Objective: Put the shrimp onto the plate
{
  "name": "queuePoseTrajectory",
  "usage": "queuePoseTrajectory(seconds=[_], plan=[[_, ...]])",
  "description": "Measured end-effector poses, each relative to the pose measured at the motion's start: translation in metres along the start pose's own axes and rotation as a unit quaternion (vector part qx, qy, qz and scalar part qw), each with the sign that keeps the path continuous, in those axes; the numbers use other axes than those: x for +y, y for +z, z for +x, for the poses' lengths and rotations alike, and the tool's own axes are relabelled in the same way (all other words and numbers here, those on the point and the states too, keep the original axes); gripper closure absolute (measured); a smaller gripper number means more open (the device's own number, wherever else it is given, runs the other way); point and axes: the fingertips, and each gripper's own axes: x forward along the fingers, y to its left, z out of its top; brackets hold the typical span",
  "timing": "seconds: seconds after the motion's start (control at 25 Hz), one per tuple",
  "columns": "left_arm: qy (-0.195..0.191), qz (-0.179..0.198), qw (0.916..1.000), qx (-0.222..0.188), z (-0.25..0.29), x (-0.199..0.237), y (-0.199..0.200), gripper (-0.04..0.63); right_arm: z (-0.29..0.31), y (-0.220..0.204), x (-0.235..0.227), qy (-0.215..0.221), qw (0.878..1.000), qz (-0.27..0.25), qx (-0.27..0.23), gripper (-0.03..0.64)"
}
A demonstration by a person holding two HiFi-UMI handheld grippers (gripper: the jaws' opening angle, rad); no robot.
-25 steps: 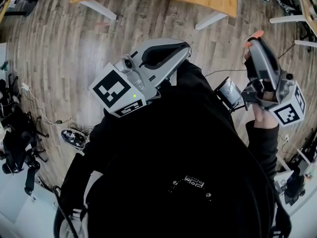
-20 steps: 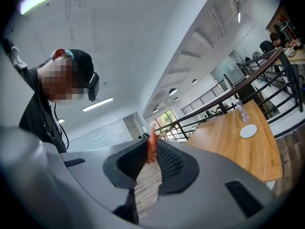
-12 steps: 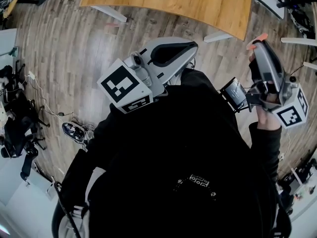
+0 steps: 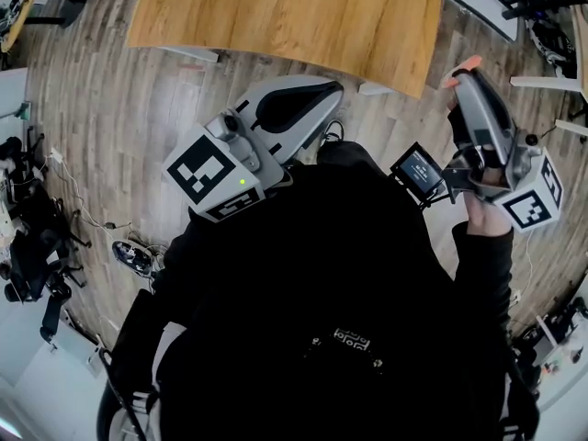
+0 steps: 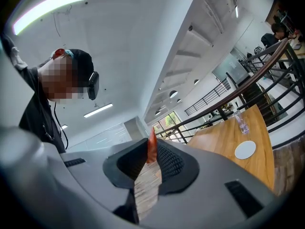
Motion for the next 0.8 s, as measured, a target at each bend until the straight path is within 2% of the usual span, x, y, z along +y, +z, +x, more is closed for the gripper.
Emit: queuePoseTrajectory(seconds=[0.12, 0.4, 0.64, 0.8], plan=[[0.001, -0.002, 1.0000, 0.004, 0.027, 0.001, 0.003, 0.591, -0.010, 0.010, -0.027, -0.002, 1.000, 0.007, -0.005, 0.548], [-0.008, 0.000, 0.9997, 0.022, 0.045, 0.017, 0.007, 0.591, -0.008, 0.014, -0.048, -0.012, 0.999, 0.024, -0.024, 0.548], [-0.058, -0.003, 0.9980, 0.025, 0.071, 0.033, 0.016, 0.591, -0.009, 0.034, -0.062, -0.049, 0.998, 0.010, -0.045, 0.549], [-0.096, 0.013, 0.9950, 0.024, 0.094, 0.044, 0.033, 0.591, -0.022, 0.047, -0.070, -0.087, 0.994, 0.000, -0.071, 0.548]])
